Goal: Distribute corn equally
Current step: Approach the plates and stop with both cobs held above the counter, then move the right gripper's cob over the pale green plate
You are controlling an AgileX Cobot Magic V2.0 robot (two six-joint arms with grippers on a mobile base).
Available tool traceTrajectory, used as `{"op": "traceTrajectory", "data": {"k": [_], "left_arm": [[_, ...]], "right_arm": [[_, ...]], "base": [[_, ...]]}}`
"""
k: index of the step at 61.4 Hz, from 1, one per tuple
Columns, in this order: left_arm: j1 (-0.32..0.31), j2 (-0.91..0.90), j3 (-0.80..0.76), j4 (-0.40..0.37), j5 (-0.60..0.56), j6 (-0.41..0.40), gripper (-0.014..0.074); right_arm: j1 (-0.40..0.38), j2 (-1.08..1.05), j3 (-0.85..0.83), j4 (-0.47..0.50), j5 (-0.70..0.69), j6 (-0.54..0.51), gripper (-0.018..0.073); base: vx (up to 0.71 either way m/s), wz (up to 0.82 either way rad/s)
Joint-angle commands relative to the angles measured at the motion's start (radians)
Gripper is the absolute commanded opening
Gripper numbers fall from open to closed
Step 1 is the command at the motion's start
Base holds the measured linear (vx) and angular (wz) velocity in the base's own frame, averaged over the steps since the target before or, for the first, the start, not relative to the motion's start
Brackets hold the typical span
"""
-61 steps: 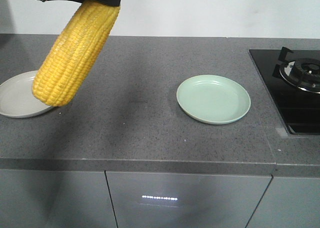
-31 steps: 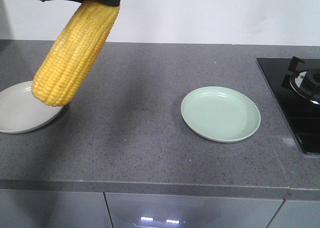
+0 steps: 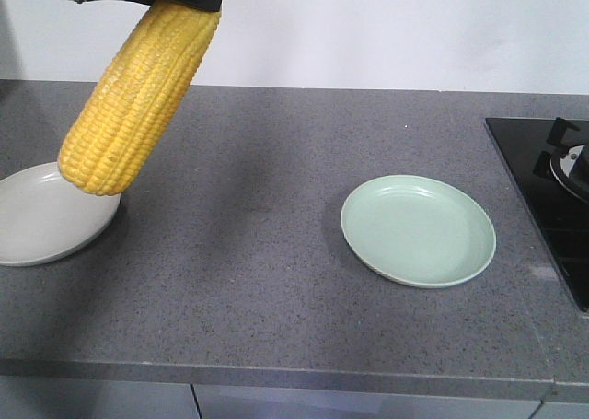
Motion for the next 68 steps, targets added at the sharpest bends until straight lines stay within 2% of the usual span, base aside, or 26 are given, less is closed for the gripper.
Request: {"op": "traceTrajectory", "data": {"k": [1,68], "left_arm": [[0.001,-0.036,-0.022,-0.035,-0.030,-0.009,-0.0007],[0.001,-0.036,-0.022,-0.035,-0.030,-0.009,-0.0007]], "right_arm": [[-0.004,-0.005,-0.019,-0.003,-0.065,-0.001,-0.0004],[-0.004,-0.005,-0.019,-0.003,-0.065,-0.001,-0.0004]], "base": [[0.07,0.02],[0.06,0.01]]}}
